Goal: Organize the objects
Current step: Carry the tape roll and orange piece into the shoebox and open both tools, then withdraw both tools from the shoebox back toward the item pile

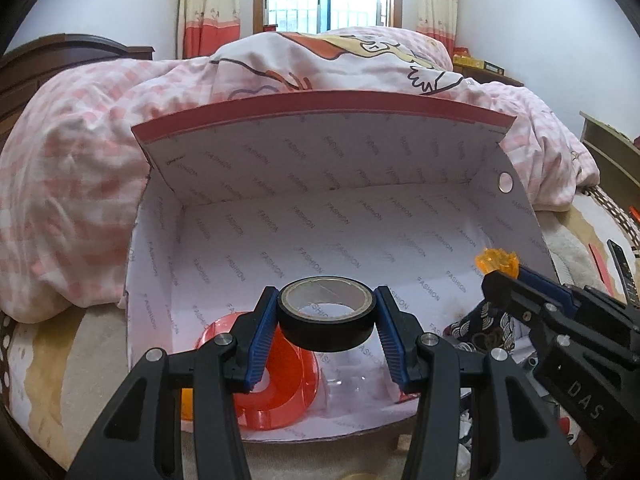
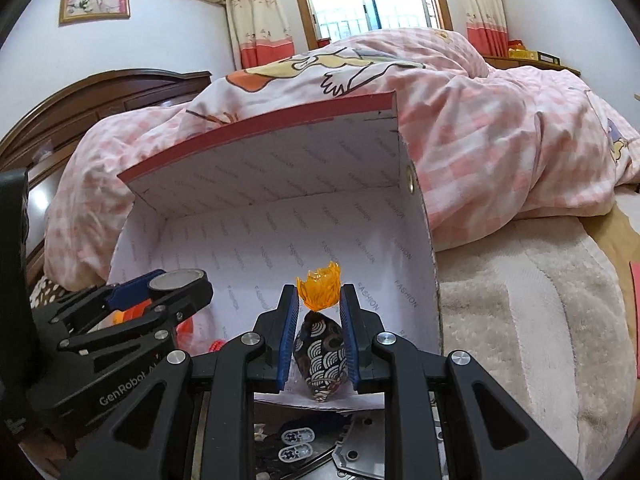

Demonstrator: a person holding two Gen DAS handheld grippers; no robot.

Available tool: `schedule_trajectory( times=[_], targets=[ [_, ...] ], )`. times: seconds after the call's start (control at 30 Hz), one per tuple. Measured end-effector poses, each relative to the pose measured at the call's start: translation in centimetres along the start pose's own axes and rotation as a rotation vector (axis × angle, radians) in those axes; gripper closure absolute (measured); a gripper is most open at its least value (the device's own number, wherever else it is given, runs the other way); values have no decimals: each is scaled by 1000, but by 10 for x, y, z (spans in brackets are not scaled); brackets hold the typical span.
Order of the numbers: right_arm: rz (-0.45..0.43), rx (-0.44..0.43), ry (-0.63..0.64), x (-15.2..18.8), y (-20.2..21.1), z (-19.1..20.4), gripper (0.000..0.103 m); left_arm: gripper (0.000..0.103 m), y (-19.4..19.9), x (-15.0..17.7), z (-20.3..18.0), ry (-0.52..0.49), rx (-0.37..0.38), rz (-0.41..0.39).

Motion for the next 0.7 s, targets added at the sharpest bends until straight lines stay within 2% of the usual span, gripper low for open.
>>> schedule_trajectory(
  times=[0.07, 0.3, 0.7],
  targets=[
    [6, -7, 0, 2, -2, 0, 81, 55, -2, 1, 1, 11, 7, 9],
    [-13, -7, 13, 3, 1, 3, 71, 48, 0, 3, 1, 18, 6, 10],
    [-29, -16, 13, 4, 7, 3, 69, 48, 11, 7, -2, 10, 9, 12]
  ],
)
Point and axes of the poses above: each gripper's, at about its wrist camera, not at the fingertips, and y roughly against the way its jaws point, z to its left, x to its underside, the point moved 7 cm from there along -y, roughly the way its jaws point
